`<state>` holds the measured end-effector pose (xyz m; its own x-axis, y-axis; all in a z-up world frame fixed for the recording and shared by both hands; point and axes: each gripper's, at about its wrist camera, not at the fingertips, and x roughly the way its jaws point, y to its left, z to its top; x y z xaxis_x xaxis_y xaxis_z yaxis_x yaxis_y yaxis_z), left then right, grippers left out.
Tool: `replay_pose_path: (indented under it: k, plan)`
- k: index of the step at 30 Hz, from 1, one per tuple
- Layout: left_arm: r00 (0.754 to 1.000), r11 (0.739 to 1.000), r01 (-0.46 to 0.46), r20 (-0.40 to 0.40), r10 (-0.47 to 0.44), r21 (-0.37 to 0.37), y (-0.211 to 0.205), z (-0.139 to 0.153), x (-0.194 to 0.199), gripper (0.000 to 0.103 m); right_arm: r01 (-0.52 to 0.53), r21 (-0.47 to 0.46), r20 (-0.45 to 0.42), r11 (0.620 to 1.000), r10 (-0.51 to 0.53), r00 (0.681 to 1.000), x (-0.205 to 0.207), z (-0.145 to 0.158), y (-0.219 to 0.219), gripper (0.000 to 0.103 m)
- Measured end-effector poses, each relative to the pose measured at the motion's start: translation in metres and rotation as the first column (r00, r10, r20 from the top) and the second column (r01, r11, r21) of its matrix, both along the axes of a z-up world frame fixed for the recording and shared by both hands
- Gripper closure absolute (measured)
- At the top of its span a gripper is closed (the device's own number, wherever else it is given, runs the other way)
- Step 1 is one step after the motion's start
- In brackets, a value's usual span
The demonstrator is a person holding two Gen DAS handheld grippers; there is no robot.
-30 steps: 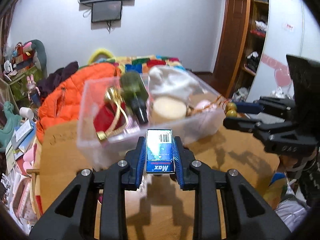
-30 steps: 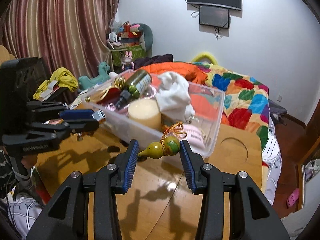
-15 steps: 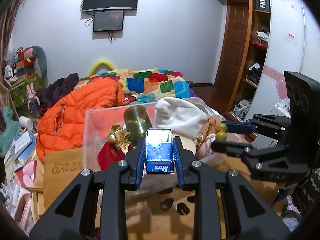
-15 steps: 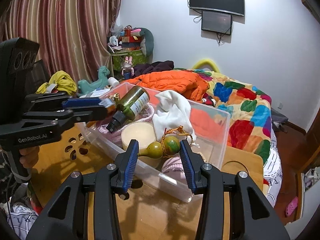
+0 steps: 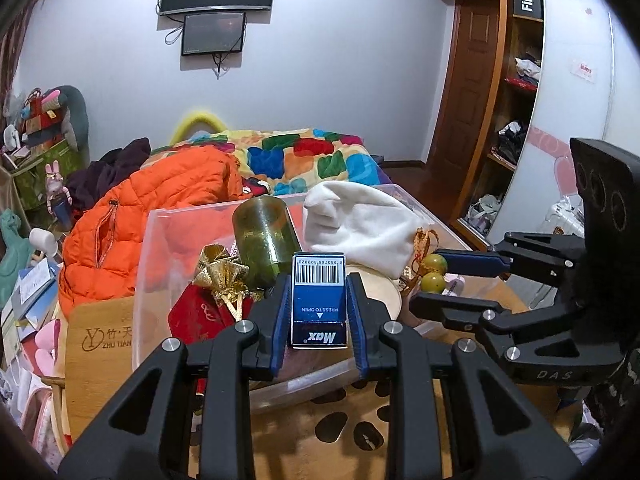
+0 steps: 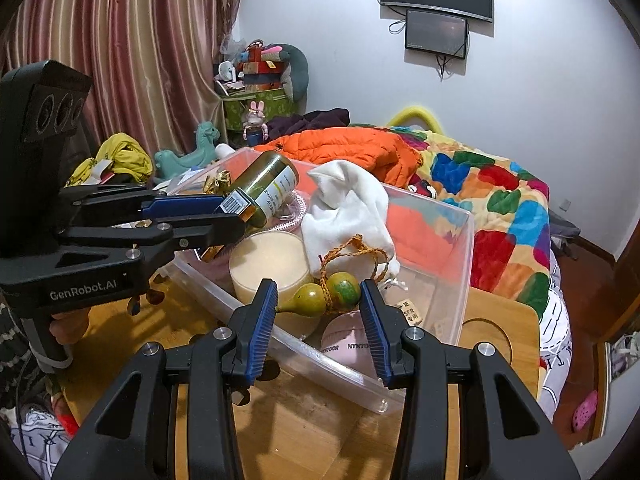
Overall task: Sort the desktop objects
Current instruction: 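Carry the blue card and gourd charm into the clear box and release both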
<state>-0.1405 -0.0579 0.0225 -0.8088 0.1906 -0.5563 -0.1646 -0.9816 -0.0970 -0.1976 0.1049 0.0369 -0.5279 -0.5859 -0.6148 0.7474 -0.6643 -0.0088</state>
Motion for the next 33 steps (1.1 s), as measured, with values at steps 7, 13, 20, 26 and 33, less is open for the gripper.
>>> replay_pose_path:
  k: [7,13,20,26,33]
  plan:
    - [1.000,1.000,-0.003,0.017,0.003,-0.011,0.002,-0.001,0.003,0.068,0.019,0.004,0.008,1.000,-0.019,1.000,0.001,0.002,0.001,0.058]
    - [1.000,1.000,-0.011,0.026,0.011,0.024,-0.003,0.001,0.005,0.065,0.021,-0.004,-0.011,1.000,-0.021,1.000,0.007,0.005,0.005,0.051]
    - [1.000,1.000,-0.010,0.004,0.010,0.012,0.000,0.007,0.012,0.065,0.035,-0.025,-0.004,0.999,-0.035,0.999,0.009,0.010,0.011,0.051]
    - [1.000,1.000,-0.028,-0.005,0.028,0.006,-0.001,0.011,0.019,0.065,0.047,-0.036,-0.004,0.998,-0.047,0.999,0.014,0.014,0.016,0.051]
    - [0.997,0.997,-0.072,-0.003,0.072,0.018,-0.007,0.014,0.031,0.058,0.097,-0.078,-0.006,0.992,-0.098,0.995,0.024,0.023,0.028,0.039]
